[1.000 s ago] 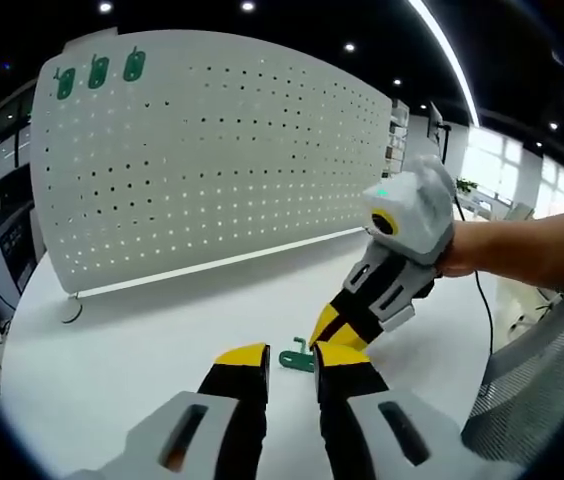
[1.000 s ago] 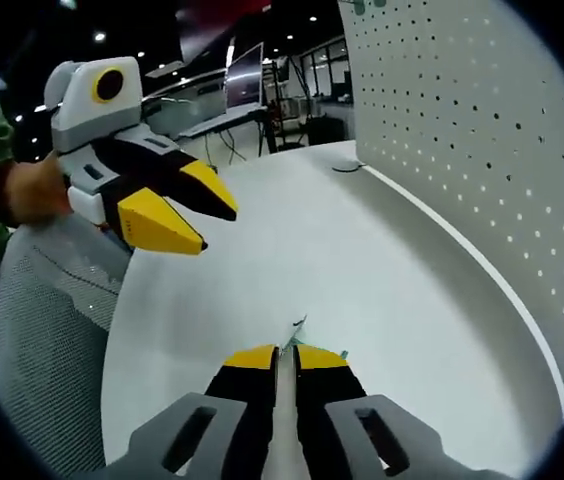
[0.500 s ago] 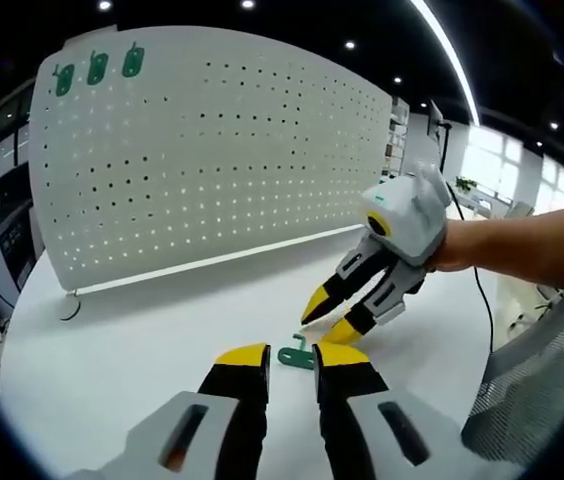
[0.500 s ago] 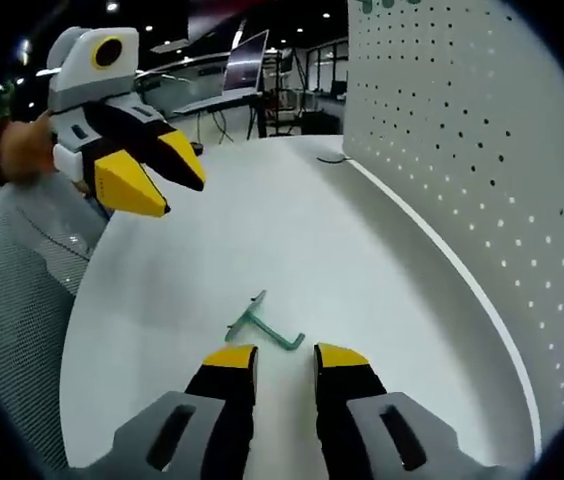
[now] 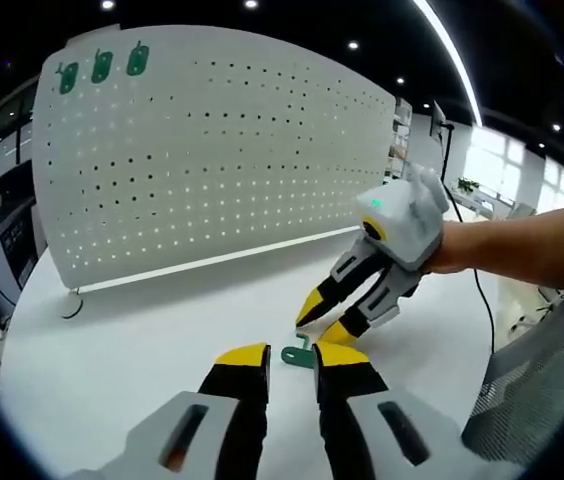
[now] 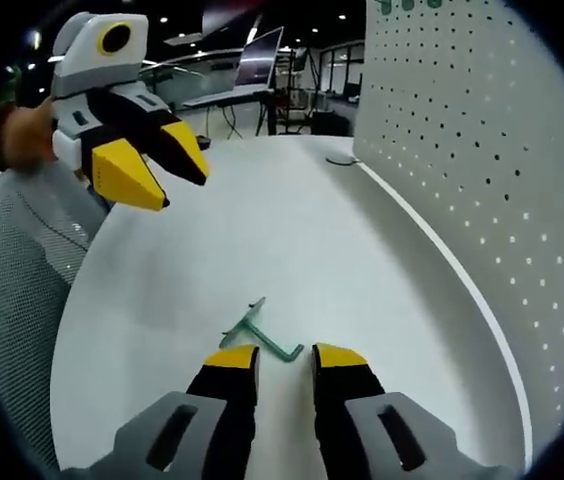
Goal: Insert the hook assembly into the mounting plate slot until the hook locks in place.
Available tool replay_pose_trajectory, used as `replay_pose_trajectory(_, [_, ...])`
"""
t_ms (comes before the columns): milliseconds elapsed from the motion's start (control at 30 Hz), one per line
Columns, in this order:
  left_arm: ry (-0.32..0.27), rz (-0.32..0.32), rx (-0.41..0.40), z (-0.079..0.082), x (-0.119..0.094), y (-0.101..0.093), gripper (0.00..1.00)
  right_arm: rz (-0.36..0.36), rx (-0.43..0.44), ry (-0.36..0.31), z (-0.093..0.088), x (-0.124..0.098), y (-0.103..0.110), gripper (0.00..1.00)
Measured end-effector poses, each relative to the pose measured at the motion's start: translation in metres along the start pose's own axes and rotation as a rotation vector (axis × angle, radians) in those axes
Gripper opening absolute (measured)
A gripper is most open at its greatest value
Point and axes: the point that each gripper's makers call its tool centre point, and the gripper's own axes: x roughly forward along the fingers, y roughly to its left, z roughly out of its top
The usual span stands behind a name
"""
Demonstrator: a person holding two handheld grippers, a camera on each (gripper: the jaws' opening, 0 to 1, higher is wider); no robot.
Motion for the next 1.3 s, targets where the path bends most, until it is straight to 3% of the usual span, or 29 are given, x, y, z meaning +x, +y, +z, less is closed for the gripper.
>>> replay_pose_trajectory(367, [-0.002, 0.001, -0.005, 0.0, 0.0, 0.001, 0.18, 0.014, 0.013, -0.011, 0.0, 0.003, 0.001, 0.15])
replay_pose_trajectory(667, [0.002, -0.001, -0.004, -0.002, 0.0, 0.001, 0.18, 0.03, 0.023, -0.01, -0.001, 0.003, 0.006, 0.04])
replay_pose_trajectory(800, [0.001, -0.001, -0.003, -0.001, 0.0, 0.0, 0.18, 0.039, 0.084, -0.008, 0.0, 0.003, 0.009, 0.11])
replay_pose_trajectory(867, [0.001, -0.001, -0.004, -0.001, 0.0, 0.0, 0.18, 0.033, 0.057, -0.022, 0.004, 0.002, 0.01, 0.11])
replay_pose_trajectory(1300, [-0.007, -0.002, -0.005, 0.001, -0.001, 0.001, 0.18, 0.001, 0.092, -0.043, 0.017, 0.016, 0.008, 0.1])
